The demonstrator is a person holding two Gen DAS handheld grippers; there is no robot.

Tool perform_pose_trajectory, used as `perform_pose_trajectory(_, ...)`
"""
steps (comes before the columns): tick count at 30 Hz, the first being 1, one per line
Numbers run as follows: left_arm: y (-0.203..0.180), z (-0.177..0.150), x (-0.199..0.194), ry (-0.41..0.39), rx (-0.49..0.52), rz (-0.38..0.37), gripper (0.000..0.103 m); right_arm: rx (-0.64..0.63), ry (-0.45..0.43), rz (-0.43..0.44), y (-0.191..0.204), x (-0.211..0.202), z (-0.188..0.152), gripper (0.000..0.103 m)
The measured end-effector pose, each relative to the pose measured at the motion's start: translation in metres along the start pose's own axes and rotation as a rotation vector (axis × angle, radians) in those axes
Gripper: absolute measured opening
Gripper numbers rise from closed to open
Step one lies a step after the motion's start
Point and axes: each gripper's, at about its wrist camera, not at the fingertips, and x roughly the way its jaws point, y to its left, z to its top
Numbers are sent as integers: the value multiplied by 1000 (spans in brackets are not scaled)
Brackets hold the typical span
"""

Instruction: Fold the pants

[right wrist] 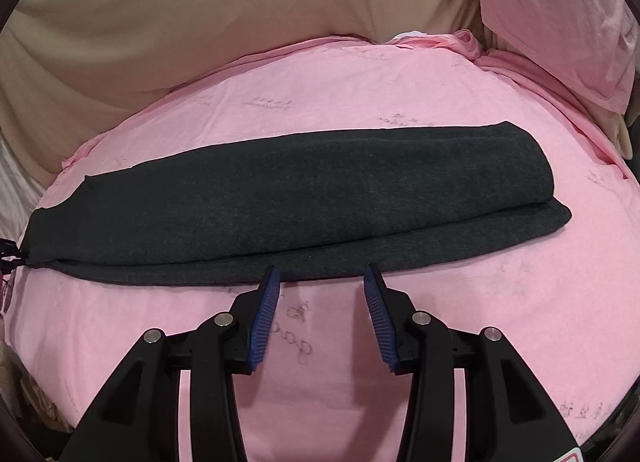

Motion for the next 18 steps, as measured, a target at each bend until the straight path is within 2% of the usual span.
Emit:
perform_pose_trajectory(2, 2, 9, -10, -39, -15, -35, 13, 0, -33, -2, 2, -13, 3, 43)
perform_pose_trajectory(3, 2, 12, -8, -46, -2, -23, 13, 3, -56, 2, 0, -20, 4, 43)
perform_pose_trajectory(5, 1, 11, 9, 6, -10, 5, 13, 17, -57, -24, -9, -23, 4, 50)
perform_pose_trajectory(8, -5, 5, 1, -32, 0, 29, 14, 65, -18, -70, -31, -21, 1, 50)
perform_pose_trajectory(11, -7, 3, 0, -27, -5, 51, 15, 120, -43, -91, -56, -32, 0, 50)
perform_pose_trajectory(15, -12, 4, 2, -24, 6, 89, 17, 283, -72, -69, -107, -43, 4, 50)
perform_pose_trajectory(18, -19, 3, 3, -28, 9, 125, 18, 371, -82, -12, -134, -37, 12, 50)
